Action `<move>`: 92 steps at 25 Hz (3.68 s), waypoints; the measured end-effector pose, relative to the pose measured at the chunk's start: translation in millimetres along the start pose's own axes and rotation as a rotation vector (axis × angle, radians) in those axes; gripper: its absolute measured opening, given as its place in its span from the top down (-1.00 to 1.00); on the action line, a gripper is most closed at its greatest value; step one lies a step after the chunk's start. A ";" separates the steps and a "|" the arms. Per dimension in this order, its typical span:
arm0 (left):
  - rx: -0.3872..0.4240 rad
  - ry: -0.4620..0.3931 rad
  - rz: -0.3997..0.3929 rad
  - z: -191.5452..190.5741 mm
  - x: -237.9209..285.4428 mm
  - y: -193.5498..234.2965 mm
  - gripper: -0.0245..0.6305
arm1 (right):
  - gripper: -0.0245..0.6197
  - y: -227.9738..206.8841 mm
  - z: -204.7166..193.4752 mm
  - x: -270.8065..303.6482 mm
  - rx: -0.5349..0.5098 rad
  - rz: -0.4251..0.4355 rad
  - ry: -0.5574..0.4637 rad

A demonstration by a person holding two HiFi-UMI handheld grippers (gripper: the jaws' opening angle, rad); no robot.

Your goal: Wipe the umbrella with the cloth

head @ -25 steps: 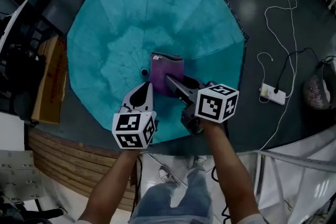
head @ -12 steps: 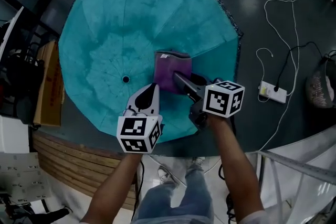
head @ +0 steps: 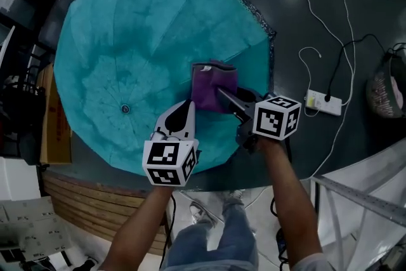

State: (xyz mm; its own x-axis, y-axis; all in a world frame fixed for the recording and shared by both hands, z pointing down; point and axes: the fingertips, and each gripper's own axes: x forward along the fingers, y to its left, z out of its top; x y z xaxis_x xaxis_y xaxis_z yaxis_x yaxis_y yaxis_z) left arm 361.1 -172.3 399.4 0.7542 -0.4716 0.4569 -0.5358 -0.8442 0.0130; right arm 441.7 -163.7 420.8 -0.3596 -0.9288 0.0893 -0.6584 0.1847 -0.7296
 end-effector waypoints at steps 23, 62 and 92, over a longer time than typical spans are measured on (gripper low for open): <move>0.053 0.058 -0.137 -7.2 86.1 -84.3 0.91 | 0.68 -197.0 -21.4 -109.3 0.050 -0.439 0.066; -0.176 -0.115 0.104 38.7 -244.7 64.5 0.91 | 0.68 288.7 -46.2 -0.3 -0.501 -0.307 0.039; -0.164 -0.174 0.009 12.8 -354.1 77.4 0.91 | 0.68 401.6 -116.8 6.6 -0.645 -0.376 0.013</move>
State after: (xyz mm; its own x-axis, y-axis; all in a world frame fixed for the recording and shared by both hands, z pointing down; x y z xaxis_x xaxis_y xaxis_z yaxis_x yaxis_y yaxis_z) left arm 57.4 -73.9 227.2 0.7956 -0.5279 0.2972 -0.5867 -0.7937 0.1606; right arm 97.6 -58.1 207.6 -0.0389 -0.9634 0.2651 -0.9943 0.0110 -0.1060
